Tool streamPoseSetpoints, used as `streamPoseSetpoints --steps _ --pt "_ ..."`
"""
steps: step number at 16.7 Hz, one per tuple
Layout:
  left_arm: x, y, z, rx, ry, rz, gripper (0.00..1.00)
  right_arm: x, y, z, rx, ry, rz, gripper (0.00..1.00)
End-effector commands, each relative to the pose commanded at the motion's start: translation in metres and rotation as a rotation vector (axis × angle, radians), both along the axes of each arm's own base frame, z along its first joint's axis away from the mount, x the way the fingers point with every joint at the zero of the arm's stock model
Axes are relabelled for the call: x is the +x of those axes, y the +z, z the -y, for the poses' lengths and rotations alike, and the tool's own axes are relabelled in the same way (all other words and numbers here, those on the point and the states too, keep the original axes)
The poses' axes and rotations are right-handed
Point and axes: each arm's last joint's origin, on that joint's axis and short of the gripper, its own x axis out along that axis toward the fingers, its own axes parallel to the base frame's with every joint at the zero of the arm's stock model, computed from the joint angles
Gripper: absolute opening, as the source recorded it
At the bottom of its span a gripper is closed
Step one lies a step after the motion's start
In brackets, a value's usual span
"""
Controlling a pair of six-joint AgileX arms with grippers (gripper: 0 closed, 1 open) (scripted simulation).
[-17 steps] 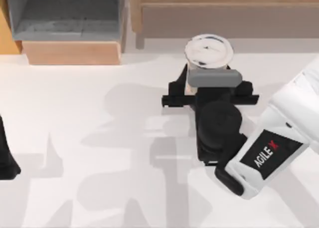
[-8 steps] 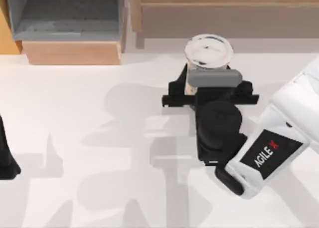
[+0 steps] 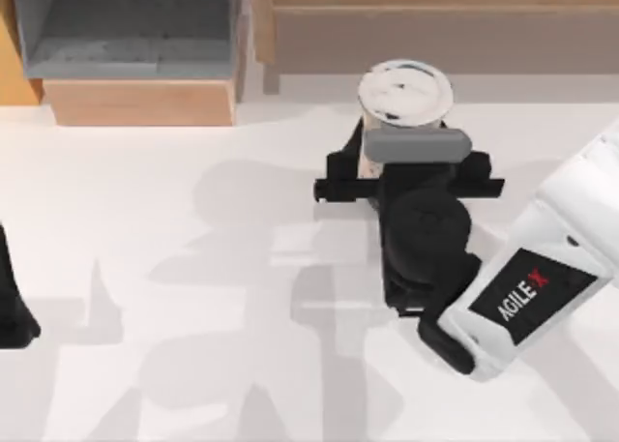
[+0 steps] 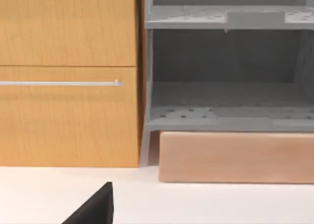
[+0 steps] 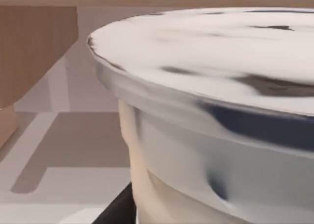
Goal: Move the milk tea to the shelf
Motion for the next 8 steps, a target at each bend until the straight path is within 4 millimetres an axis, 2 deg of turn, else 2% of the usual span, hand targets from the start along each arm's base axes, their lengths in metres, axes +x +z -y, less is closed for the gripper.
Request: streamPoseSetpoints --steps 5,8 --pt "0.000 0.000 0.000 0.000 0.000 0.000 1.00 0.000 0.001 0.000 0.002 0.000 0.001 0.00" --pt "0.000 0.000 0.000 0.000 0.000 0.000 1.00 0.010 0.025 -0.003 0.064 0.014 0.067 0.00"
